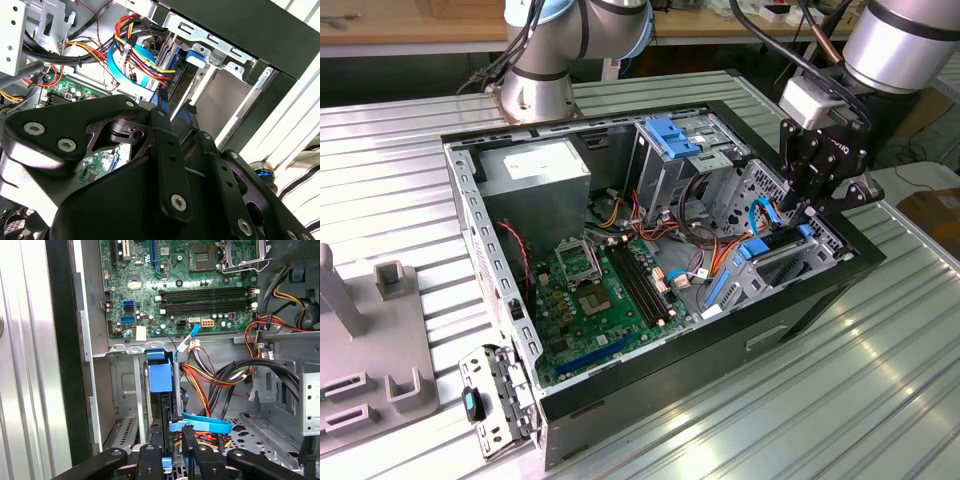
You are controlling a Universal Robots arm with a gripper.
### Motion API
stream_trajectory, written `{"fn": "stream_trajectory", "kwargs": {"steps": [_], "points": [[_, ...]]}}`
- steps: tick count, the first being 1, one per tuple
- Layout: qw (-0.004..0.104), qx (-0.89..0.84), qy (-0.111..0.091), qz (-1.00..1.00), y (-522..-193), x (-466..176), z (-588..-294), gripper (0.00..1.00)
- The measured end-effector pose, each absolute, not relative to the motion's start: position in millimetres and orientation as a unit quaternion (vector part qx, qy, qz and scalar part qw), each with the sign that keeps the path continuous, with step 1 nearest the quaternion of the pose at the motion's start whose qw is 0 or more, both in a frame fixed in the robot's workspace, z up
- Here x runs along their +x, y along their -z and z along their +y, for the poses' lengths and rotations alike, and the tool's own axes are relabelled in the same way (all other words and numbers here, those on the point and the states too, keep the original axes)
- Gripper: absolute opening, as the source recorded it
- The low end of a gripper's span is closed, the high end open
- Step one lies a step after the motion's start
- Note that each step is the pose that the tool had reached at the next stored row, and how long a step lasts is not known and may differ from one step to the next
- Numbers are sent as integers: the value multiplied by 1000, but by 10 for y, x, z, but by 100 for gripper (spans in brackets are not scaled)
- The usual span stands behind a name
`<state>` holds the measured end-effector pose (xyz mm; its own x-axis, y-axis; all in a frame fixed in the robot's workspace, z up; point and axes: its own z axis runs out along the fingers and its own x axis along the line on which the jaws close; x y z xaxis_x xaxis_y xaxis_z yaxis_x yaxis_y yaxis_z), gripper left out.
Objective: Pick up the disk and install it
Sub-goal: 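Insert the second disk wire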
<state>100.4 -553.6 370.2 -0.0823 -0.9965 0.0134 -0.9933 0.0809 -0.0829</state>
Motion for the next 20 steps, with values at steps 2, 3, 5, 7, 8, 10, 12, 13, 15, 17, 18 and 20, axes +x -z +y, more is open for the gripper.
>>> {"fn": "stream_trajectory", "kwargs": {"steps": [2, 3, 5, 7, 8, 10, 12, 13, 15, 17, 18, 20], "points": [[23, -677, 35, 735, -3702, 1004, -5536, 30], [23, -677, 35, 735, -3702, 1004, -5536, 30], [23, -677, 35, 735, -3702, 1004, -5536, 30], [23, -677, 35, 735, -3703, 1004, -5536, 30], [23, -677, 35, 735, -3703, 1004, -5536, 30], [24, -677, 35, 735, -3703, 1003, -5558, 30], [26, -677, 33, 735, -3613, 999, -5569, 30], [28, -677, 30, 735, -3538, 995, -5527, 30], [30, -677, 28, 735, -3517, 994, -5524, 30], [31, -677, 27, 735, -3510, 994, -5522, 30], [31, -677, 27, 735, -3508, 994, -5523, 30], [31, -677, 27, 735, -3508, 994, -5523, 30]]}}
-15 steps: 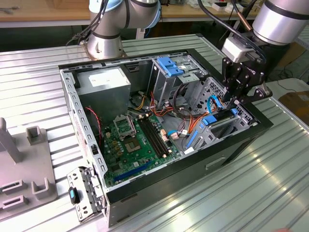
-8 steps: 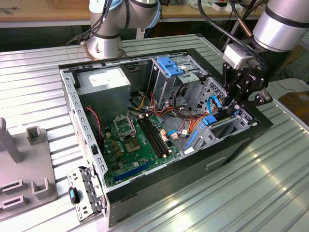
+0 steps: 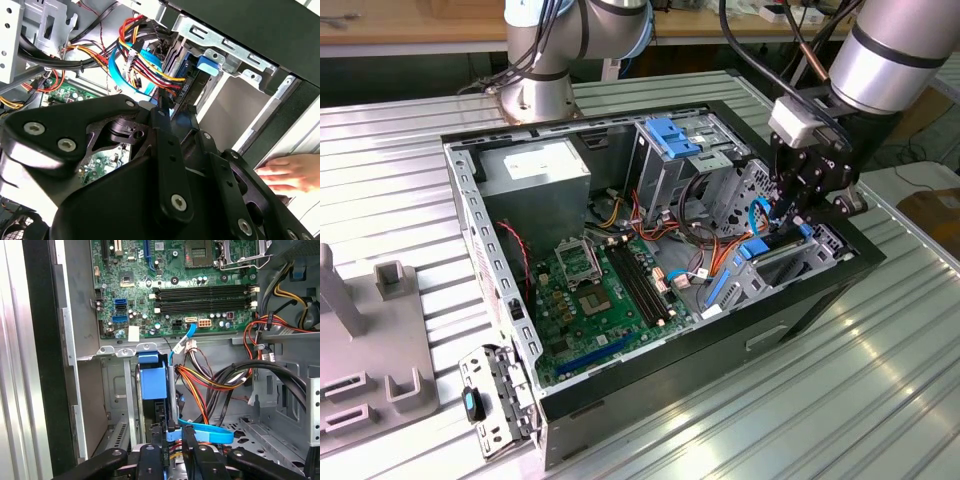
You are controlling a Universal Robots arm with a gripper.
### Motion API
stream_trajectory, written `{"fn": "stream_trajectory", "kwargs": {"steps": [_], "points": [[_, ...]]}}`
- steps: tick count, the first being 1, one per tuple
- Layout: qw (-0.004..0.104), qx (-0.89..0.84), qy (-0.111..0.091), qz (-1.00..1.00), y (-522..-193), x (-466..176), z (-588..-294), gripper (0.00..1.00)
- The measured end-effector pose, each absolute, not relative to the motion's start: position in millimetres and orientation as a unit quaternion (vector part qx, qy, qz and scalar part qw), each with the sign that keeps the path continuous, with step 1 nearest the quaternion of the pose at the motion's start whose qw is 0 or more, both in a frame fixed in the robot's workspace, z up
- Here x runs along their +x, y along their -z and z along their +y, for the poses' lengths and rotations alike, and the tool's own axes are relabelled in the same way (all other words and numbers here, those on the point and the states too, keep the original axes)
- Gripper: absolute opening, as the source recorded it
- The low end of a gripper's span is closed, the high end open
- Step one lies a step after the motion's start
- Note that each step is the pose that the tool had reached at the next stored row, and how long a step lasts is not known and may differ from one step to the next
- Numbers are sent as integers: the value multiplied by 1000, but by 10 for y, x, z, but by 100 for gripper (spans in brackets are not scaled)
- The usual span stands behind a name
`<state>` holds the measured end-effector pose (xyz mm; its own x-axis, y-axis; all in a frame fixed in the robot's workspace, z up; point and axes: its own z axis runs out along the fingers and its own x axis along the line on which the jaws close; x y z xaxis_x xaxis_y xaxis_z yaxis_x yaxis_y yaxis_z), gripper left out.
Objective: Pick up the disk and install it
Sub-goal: 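Insert the second disk wire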
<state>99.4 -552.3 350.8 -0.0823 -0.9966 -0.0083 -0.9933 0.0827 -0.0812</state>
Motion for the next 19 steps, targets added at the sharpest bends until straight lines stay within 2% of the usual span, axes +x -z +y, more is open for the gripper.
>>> {"fn": "stream_trajectory", "kwargs": {"steps": [2, 5, 11, 12, 15, 17, 19], "points": [[31, -677, 27, 735, -3507, 994, -5523, 29], [31, -677, 27, 735, -3506, 994, -5523, 11], [33, -677, 25, 735, -3503, 994, -5523, 11], [43, -676, 14, 736, -3503, 994, -5523, 11], [59, -675, -3, 736, -3507, 994, -5523, 11], [62, -674, -7, 736, -3509, 994, -5523, 11], [71, -673, -17, 736, -3509, 995, -5523, 11]]}}
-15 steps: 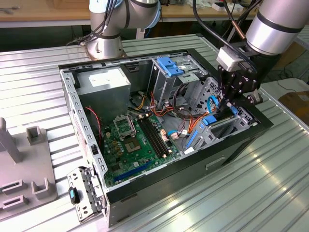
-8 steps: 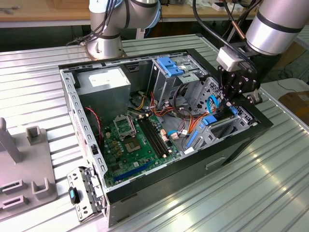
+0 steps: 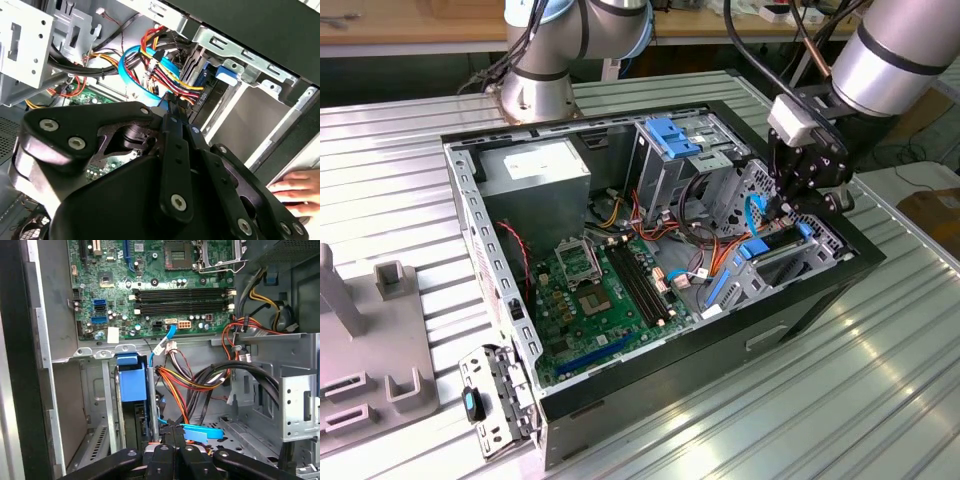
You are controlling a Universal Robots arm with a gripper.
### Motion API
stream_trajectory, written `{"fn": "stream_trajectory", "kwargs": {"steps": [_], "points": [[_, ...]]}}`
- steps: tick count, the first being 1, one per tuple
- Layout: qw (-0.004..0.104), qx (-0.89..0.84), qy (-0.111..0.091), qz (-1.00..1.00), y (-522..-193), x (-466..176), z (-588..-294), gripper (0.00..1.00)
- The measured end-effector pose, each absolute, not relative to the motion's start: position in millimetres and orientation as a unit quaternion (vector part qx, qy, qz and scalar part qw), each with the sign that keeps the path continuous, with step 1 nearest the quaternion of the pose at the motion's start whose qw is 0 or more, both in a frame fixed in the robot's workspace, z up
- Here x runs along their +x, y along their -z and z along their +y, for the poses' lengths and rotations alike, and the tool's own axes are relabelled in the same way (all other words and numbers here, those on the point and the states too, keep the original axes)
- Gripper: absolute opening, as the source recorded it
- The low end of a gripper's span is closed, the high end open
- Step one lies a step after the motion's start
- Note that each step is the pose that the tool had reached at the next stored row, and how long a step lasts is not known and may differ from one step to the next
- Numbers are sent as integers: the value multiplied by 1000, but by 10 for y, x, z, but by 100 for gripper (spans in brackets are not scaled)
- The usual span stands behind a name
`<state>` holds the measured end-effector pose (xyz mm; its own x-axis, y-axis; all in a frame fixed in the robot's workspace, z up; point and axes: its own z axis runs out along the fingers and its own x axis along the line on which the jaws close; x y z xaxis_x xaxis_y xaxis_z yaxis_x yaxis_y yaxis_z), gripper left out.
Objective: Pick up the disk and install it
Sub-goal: 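Insert the second disk wire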
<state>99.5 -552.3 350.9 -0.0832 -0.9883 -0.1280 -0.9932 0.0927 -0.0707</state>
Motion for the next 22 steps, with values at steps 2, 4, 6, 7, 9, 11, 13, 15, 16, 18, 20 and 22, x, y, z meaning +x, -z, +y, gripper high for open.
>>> {"fn": "stream_trajectory", "kwargs": {"steps": [2, 4, 6, 7, 9, 11, 13, 15, 16, 18, 20, 22], "points": [[87, -671, -34, 736, -3513, 994, -5530, 11], [87, -671, -34, 736, -3513, 995, -5530, 11], [88, -671, -35, 736, -3513, 994, -5531, 17], [88, -671, -35, 736, -3513, 995, -5531, 24], [88, -670, -35, 736, -3514, 994, -5532, 30], [88, -669, -35, 737, -3595, 995, -5532, 30], [88, -668, -35, 738, -3638, 995, -5532, 30], [88, -668, -35, 738, -3648, 995, -5532, 30], [88, -668, -35, 738, -3660, 994, -5537, 30], [88, -668, -35, 738, -3662, 994, -5570, 30], [88, -667, -35, 739, -3662, 994, -5604, 30], [88, -666, -35, 740, -3662, 994, -5643, 30]]}}
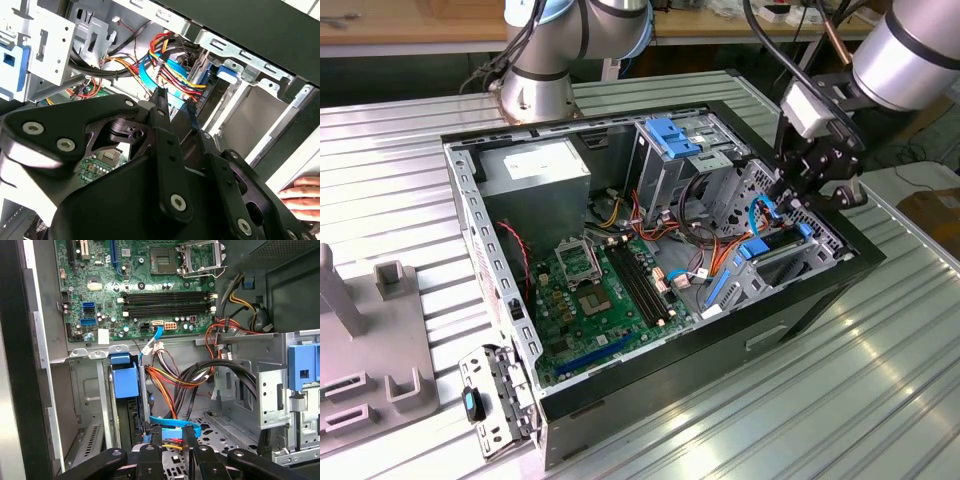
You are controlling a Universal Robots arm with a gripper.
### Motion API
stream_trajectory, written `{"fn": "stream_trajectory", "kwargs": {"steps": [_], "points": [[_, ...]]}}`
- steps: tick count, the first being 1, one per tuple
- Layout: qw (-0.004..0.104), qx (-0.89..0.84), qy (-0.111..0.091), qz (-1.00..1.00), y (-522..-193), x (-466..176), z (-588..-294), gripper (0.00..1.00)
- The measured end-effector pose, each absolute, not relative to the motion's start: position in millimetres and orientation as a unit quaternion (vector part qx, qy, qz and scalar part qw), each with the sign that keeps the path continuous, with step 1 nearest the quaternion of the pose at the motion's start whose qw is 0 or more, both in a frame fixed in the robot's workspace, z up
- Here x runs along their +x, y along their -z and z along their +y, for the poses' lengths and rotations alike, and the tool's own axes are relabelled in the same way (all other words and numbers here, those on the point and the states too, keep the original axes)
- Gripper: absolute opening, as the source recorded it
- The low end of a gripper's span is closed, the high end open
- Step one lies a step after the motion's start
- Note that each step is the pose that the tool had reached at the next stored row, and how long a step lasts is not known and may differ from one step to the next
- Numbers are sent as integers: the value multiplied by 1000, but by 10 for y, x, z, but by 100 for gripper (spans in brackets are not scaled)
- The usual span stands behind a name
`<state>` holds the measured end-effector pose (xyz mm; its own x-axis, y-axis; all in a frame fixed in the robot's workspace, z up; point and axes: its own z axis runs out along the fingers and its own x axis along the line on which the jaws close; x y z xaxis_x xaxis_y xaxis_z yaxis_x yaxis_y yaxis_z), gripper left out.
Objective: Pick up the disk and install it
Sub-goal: 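Insert the second disk wire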
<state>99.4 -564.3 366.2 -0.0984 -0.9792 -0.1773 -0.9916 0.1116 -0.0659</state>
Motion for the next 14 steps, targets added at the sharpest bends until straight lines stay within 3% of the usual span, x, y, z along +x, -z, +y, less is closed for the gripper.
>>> {"fn": "stream_trajectory", "kwargs": {"steps": [14], "points": [[93, -658, -39, 747, -3630, 994, -5897, 30]]}}
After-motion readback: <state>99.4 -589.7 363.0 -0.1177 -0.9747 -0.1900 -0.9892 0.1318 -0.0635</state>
